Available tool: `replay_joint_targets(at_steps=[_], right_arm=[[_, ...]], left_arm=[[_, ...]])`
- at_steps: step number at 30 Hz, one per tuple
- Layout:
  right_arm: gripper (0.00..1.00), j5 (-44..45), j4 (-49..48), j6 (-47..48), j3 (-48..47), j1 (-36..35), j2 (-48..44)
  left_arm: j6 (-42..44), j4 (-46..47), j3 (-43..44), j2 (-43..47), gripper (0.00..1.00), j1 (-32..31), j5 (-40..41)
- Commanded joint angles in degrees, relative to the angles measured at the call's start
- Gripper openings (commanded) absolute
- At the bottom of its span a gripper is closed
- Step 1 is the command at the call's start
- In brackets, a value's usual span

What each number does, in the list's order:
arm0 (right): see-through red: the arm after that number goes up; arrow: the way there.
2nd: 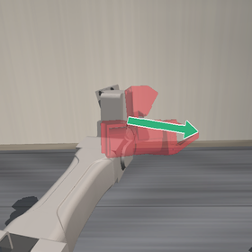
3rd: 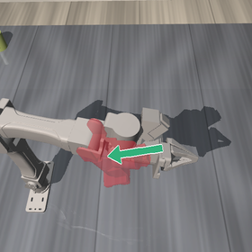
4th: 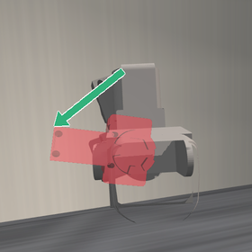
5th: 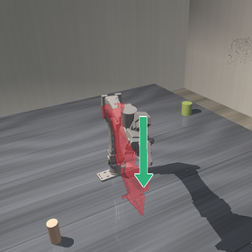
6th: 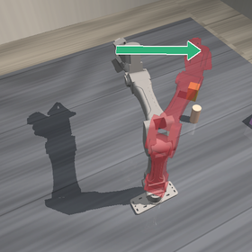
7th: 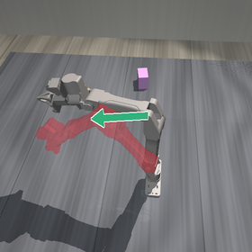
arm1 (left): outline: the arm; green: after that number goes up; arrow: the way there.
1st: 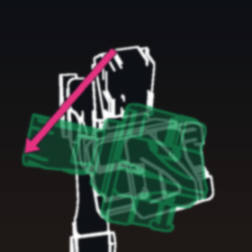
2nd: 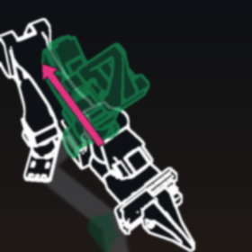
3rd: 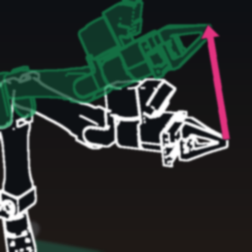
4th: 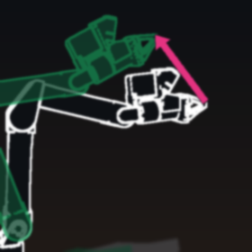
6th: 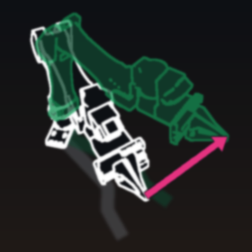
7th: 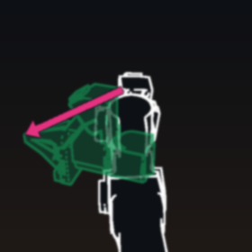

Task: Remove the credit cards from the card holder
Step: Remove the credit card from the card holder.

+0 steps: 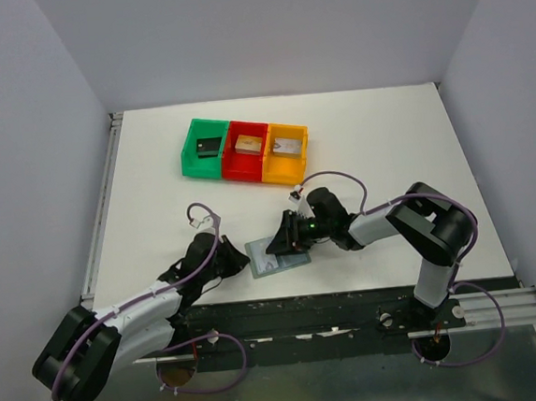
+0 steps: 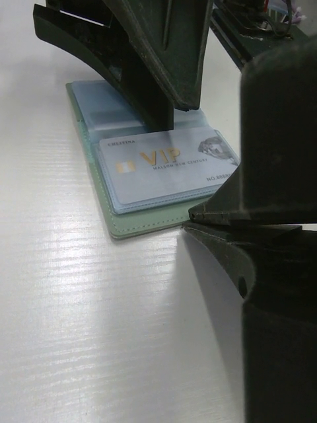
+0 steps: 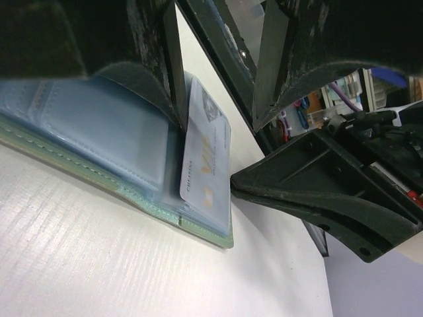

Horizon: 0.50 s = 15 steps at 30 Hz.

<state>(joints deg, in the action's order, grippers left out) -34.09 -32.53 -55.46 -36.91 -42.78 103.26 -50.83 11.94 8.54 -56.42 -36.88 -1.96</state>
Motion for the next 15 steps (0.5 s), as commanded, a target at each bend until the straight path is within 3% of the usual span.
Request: replay_joint_targets(at_steps=[1,15], right_arm=[[0.52,-2.1,-2.2,0.4,-0.4,0.2,1.7],[0.52,-4.0,-7.1,-1.8,0.2,0.2,3.3]], left_arm=[[0.4,1.4,-0.4,-2.7,0.12,-0.3,0.6],[-0.9,8.8,-0.2,-10.8,0.04,-1.1,-2.4]])
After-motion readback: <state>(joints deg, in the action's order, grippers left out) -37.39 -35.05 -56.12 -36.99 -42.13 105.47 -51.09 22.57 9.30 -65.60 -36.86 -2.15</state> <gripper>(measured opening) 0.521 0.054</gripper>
